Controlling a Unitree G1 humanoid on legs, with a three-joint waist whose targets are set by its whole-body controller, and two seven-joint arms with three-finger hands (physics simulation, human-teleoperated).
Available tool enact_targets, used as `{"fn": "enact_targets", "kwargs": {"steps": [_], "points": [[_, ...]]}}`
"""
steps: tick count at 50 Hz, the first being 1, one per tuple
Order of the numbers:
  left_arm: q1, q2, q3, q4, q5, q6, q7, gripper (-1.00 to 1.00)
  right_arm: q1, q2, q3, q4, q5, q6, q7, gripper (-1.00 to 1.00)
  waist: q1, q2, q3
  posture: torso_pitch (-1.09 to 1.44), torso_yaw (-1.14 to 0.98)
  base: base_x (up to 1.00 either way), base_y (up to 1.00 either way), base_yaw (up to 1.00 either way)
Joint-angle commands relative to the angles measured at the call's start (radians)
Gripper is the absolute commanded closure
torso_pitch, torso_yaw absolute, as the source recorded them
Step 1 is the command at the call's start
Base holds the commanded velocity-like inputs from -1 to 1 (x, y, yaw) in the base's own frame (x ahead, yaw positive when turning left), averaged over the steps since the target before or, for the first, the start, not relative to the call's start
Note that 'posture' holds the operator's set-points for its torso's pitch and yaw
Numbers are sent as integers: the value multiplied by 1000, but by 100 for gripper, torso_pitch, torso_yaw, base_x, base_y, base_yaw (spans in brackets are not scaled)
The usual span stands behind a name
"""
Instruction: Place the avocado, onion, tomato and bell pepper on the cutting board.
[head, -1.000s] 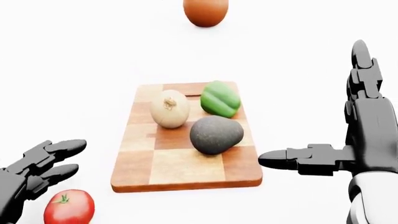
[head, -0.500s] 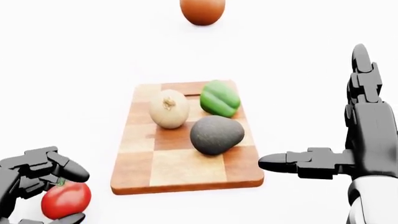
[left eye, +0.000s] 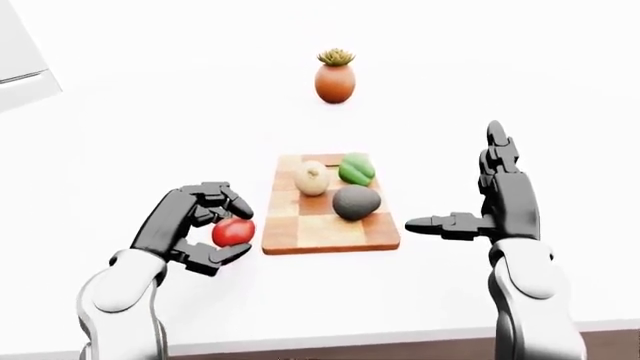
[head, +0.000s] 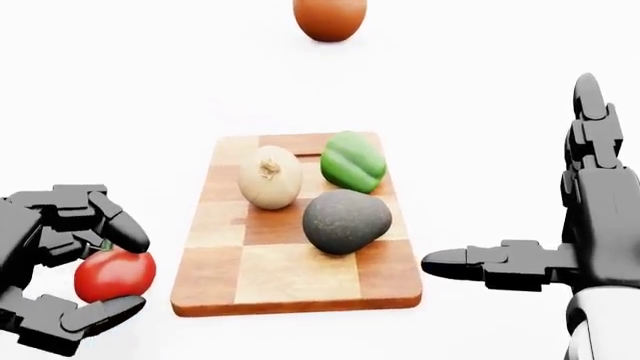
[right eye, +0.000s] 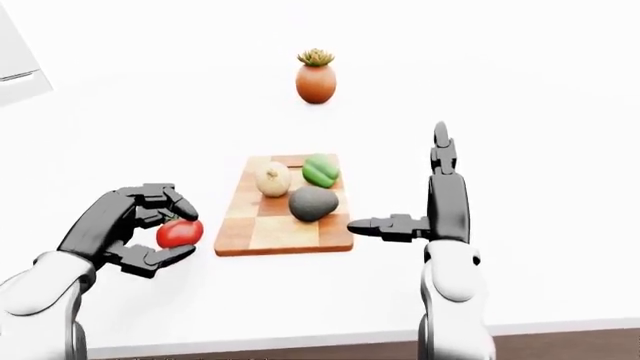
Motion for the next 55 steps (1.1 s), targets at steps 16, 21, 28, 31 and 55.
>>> {"fn": "enact_targets", "kwargs": {"steps": [16, 21, 28, 31, 55], "points": [[-270, 5, -99, 221, -94, -70, 172, 44, -8, 4, 7, -9, 3, -62, -21, -100, -2, -4, -3, -25, 0, 0, 0, 0], [-319, -6, -124, 320, -113, -120, 209, 45, -3, 5, 2, -14, 6, -62, -21, -100, -2, -5, -3, -25, 0, 0, 0, 0], [-322, -19, -140, 369, -122, -154, 223, 46, -11, 1, 3, -5, 5, -63, -21, -100, -6, -4, -3, -25, 0, 0, 0, 0], [-325, -31, -153, 383, -124, -163, 226, 47, -15, 0, 2, -7, 6, -58, -21, -100, -6, -5, -4, -25, 0, 0, 0, 0], [-333, -104, -214, 468, -111, -231, 245, 40, 14, 6, -3, 5, 16, -93, -32, -100, -4, -10, -6, -25, 0, 0, 0, 0]]}}
